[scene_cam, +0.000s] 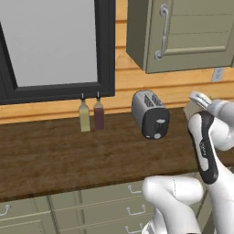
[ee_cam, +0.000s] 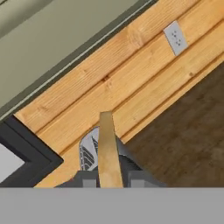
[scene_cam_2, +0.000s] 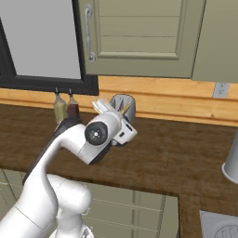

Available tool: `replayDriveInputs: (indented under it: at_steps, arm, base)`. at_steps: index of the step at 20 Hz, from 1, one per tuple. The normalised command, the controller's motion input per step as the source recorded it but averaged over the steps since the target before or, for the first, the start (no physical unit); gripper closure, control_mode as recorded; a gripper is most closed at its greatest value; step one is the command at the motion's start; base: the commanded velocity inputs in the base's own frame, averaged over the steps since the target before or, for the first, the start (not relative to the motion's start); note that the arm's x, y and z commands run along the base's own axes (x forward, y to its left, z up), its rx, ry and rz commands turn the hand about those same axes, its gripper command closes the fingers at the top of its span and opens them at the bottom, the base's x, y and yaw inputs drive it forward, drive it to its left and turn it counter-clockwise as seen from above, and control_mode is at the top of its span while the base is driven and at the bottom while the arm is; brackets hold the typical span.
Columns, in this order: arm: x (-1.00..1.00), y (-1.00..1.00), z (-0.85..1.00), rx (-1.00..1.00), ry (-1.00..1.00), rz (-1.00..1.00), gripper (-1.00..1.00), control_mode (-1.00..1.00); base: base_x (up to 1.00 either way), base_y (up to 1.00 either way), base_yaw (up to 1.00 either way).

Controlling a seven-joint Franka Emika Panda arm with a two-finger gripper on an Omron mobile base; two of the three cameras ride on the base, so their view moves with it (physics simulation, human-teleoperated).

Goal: Start the toaster. Once the lever pops up, take the bread to the plate on the dining counter.

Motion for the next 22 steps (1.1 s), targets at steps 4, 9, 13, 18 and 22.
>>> replayDriveInputs:
  at_steps: [4,9,13,18,22]
  arm:
    - [-0.21,0.17,-0.02,-0.33,0.45,0.0,1.0,-1.0]
    - [0.0,0.31,-0.1,-0.36,0.32,-0.05,1.0,-1.0]
    - [0.0,0.17,-0.1,-0.27,0.18,-0.09,1.0,-1.0]
    - [0.0,0.04,-0.01,-0.09,0.06,-0.04,1.0,1.0]
    - [0.0,0.0,0.0,0.0,0.0,0.0,1.0,1.0]
  base:
    - [0.0,0.0,0.0]
    - [0.0,0.0,0.0]
    - [0.0,0.0,0.0]
    - [-0.07,0.09,-0.08]
    - [-0.41,0.39,-0.25]
